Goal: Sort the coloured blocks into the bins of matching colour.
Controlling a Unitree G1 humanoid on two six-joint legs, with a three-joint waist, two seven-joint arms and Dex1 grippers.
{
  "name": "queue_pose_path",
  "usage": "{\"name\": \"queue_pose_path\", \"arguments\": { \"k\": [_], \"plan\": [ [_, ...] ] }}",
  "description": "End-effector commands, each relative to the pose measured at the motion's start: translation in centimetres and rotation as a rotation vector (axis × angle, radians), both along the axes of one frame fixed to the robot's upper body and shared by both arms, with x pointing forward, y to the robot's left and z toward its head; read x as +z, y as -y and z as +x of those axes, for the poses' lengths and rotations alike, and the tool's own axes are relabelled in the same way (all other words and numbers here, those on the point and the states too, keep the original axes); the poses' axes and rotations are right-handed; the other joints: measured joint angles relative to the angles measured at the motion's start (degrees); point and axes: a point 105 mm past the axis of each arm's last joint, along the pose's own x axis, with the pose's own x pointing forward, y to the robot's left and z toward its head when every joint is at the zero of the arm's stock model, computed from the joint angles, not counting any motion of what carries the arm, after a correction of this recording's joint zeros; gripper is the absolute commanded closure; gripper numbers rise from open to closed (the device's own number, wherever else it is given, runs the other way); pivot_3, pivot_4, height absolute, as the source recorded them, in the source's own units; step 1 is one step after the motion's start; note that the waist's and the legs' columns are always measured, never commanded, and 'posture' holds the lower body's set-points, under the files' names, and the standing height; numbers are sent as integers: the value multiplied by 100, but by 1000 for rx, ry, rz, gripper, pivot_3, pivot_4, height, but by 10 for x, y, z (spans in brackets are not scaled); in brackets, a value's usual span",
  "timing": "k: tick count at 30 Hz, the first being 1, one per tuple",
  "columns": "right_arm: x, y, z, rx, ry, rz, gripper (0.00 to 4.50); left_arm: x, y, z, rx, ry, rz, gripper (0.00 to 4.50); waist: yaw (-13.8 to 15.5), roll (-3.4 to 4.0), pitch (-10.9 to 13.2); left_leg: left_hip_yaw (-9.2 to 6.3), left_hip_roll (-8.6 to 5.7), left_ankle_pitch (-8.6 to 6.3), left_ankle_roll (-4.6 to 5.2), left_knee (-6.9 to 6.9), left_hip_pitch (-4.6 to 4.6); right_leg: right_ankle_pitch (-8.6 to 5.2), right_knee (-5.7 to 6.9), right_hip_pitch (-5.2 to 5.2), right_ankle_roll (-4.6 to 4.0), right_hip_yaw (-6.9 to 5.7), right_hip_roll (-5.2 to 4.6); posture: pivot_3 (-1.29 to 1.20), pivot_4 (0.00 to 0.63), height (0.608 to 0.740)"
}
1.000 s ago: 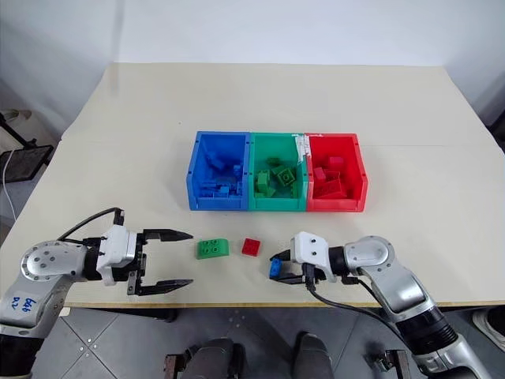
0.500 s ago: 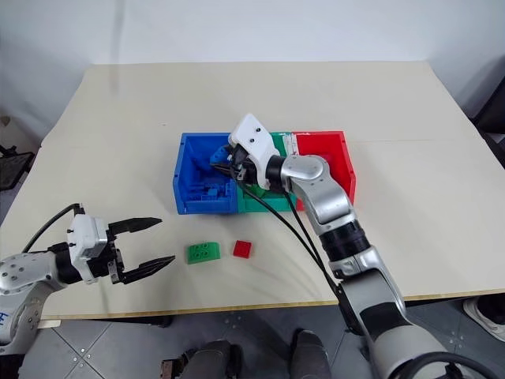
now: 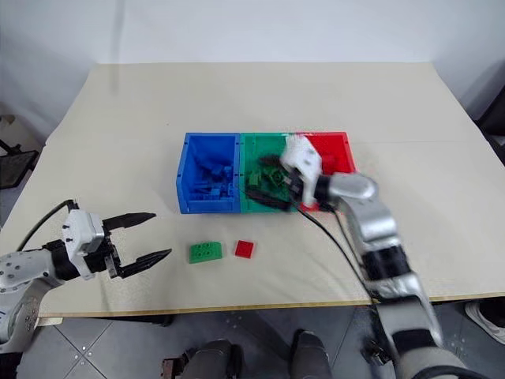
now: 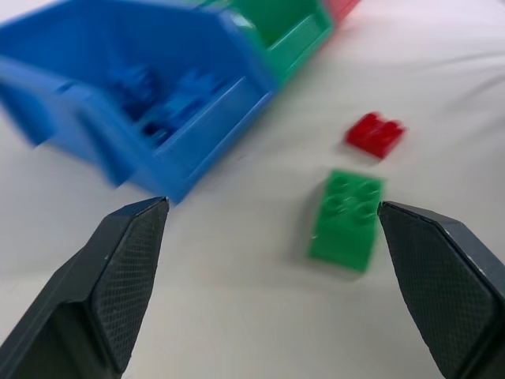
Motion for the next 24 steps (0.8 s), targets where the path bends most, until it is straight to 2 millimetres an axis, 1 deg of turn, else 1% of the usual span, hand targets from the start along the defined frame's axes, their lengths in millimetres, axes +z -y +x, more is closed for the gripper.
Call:
{"name": "queue_pose_path", "arguments": {
  "k": [1,4,6,8,9,10,12,15,16,17,19,22,24],
  "plan": [
    [5,27,-32,94,108,-64,29,9,-18,3,37,19,20,0,-9,1,1,3,1,0,0,0,0,0,-2,0,0,0,0,0,150,740],
    [-12,54,-49,85,75,-145,29,8,-25,3,30,2,41,0,-25,1,1,28,6,0,1,1,13,0,-1,-1,0,9,0,0,150,740],
    [-15,62,-55,73,71,-159,29,8,-27,2,21,-4,50,0,-14,1,1,35,9,-1,2,1,18,0,1,-1,-1,15,0,0,150,740],
    [-23,74,-64,26,31,-162,29,4,-18,-4,-59,-31,109,0,5,1,1,40,9,-2,3,2,19,0,0,-1,-1,19,-1,0,150,740],
    [-26,76,-68,6,20,-156,29,0,-5,-11,-145,-87,127,0,19,0,1,40,9,-2,3,2,19,0,1,-1,-1,19,-2,0,150,740],
    [-27,77,-70,-8,14,-151,29,-3,3,-18,-204,-129,136,0,41,0,1,40,10,-3,5,3,19,0,2,0,-1,19,-2,0,150,740],
    [-27,76,-72,-18,22,-142,29,-1,26,-20,-294,-134,134,0,95,1,1,43,8,-6,10,8,19,0,0,0,-1,21,-5,0,150,740],
    [-29,78,-76,-47,19,-132,29,3,67,-11,-391,-88,150,0,233,1,1,48,7,-7,12,24,19,2,2,3,-3,31,-7,0,150,740],
    [-29,79,-77,-58,17,-129,29,4,79,-8,-418,-74,153,0,275,1,1,50,6,-7,12,28,19,3,2,5,-5,32,-7,0,150,740],
    [-30,80,-78,-65,16,-128,29,4,86,-6,-433,-66,154,0,302,1,1,50,6,-7,12,32,19,3,3,5,-6,32,-7,0,150,740],
    [-36,85,-87,-80,-12,-148,29,2,111,5,-474,-48,183,0,332,1,0,54,4,-7,12,33,19,4,4,4,-6,33,-7,0,150,740],
    [-39,89,-93,-98,-36,-158,29,-2,128,12,-505,-56,225,0,321,0,0,54,1,-8,13,31,15,4,3,3,-6,29,-6,0,150,740],
    [-44,97,-101,-159,-56,-167,29,-12,144,28,-527,-43,337,0,319,1,0,58,1,-8,15,27,17,4,2,2,-6,29,-6,0,150,740]
  ]
}}
